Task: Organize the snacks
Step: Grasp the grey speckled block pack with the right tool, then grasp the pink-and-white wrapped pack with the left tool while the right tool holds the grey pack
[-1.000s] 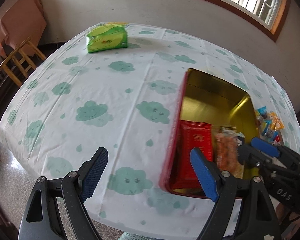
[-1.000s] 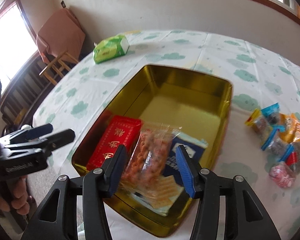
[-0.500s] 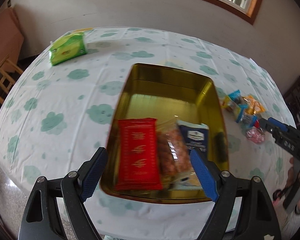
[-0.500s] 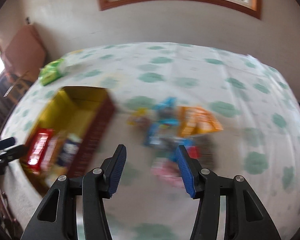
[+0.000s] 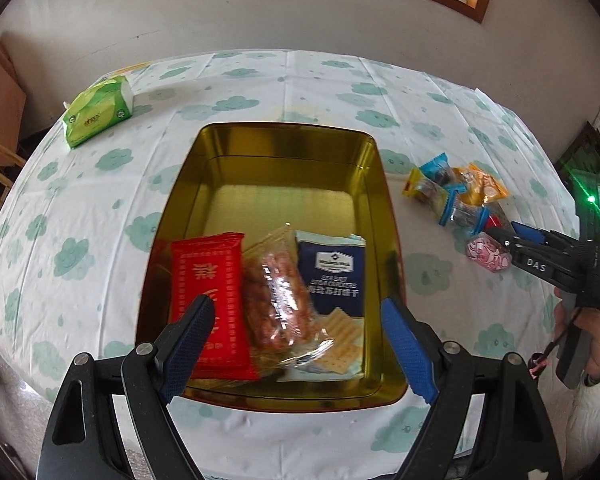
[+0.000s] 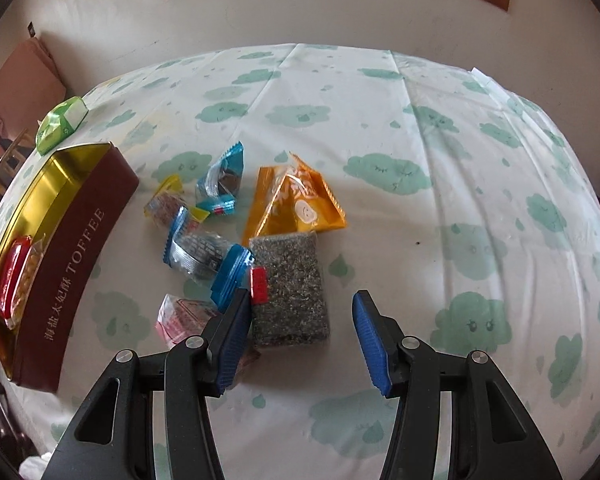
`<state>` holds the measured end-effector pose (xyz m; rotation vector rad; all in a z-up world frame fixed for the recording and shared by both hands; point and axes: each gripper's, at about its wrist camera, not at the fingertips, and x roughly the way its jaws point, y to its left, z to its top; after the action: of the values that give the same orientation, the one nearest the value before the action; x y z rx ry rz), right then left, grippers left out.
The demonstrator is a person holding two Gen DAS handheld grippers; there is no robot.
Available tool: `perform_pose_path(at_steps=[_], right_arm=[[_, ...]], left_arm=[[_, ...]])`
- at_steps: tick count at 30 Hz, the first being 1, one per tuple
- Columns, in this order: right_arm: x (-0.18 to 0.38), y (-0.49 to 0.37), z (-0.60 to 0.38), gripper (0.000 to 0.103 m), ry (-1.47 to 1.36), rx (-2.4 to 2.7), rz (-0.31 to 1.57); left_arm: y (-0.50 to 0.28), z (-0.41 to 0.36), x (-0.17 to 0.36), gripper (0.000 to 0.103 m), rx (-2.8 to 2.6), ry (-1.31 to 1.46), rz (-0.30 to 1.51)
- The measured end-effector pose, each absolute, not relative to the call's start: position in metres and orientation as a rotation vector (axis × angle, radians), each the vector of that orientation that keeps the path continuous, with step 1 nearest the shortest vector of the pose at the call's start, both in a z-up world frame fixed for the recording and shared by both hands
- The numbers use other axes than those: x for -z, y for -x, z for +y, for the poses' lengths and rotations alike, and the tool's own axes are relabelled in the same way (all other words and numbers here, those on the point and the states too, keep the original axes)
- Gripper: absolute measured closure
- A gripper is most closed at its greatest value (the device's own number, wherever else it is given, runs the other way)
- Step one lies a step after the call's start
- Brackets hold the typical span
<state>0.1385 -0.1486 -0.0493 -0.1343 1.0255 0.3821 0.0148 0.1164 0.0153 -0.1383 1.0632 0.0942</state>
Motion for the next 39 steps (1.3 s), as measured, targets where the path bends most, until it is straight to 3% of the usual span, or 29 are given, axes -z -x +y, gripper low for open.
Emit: perform_pose_path(at_steps=[3,5,7,33,39], right_arm=[[0.055,-0.138,-0.149,0.053,0.138,-0.396,1.020],[0.054,-0.136,-0.148,0.063,0.134,-0.406,1.006],[0.054,-0.133,-0.146,0.066,0.128,-0.414,1.006],[0.056,-0.100,-0.205,0.067,0.048,-0.280,0.929],[0.057,-0.105,-0.231,0.067,0.019,-0.248,0.910]], left_arm=[[-0.018,0.108,-0.015,0.020,-0.082,0.129,1.067],[-0.020,0.103,-0.014,0.020,-0.072,0.124,1.070],[-0.022,0.097,-0.013,0.020,-0.061,0.119,1.073],[-0.068,-0.001,0.006,0.020,0.142,0.229,1.167],[-0.087,-0.013,0.017,0.029,0.130,0.332,1.234]])
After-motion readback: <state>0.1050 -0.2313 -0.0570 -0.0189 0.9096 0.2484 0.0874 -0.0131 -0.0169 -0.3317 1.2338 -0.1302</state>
